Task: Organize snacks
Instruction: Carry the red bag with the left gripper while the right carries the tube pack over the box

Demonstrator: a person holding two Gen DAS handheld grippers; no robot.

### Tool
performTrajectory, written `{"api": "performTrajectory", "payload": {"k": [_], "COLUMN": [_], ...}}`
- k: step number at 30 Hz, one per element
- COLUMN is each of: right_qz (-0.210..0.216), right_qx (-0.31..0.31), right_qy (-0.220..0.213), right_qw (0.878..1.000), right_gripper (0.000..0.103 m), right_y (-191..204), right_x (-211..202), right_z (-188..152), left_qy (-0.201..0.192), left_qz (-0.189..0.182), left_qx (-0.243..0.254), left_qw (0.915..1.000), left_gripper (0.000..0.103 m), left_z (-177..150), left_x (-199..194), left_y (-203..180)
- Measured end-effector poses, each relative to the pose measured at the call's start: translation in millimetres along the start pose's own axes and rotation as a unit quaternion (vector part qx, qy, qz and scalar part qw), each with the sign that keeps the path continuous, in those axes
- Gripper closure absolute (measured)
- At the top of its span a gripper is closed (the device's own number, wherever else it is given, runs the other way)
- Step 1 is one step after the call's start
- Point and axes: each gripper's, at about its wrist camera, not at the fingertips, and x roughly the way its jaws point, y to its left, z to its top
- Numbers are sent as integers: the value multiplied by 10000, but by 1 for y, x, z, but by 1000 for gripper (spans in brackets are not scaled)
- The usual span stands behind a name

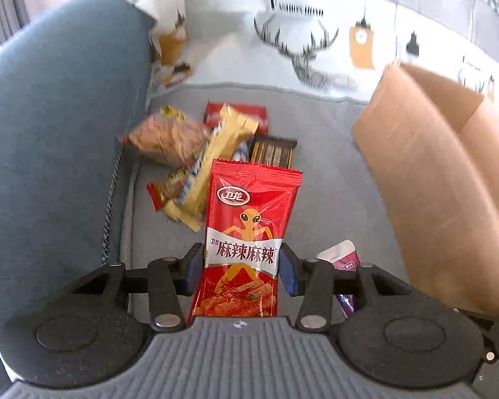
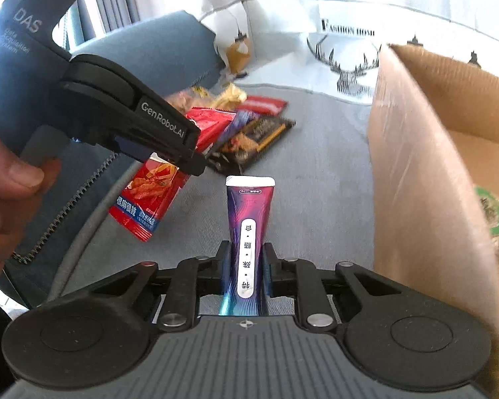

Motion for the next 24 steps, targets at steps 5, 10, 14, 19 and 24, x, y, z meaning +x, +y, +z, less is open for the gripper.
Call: {"api": "performTrajectory", "payload": {"k": [5,10,14,19,24], "right_qz": [-84,-98,-109,-89,-172], "right_qx": [-46,-77,-145,-100,57], "right_qy": [-304,-612,-993,-1529,-1887], "right_qw": [9995,9980,9949,9882,9819], "right_gripper": [83,83,83,83,83], "right_y": [4,6,4,-11,-40], "right_x": [-22,-48,-73,-105,-136], "right_z": [10,20,28,42,56], "left_qy": [-478,-925,-1190,-1441,-1701], "left_qz": [-26,31,90,45,1], "left_qx": [-321,-534,-870,-867,-812], "left_qw": [9983,9943,9890,9857,9821], "left_gripper": [51,51,51,51,51], "left_z": [-1,2,5,9,11], "left_x": [-31,-59,-74,-85,-89], "left_y": [1,-1,1,-8,-19]}}
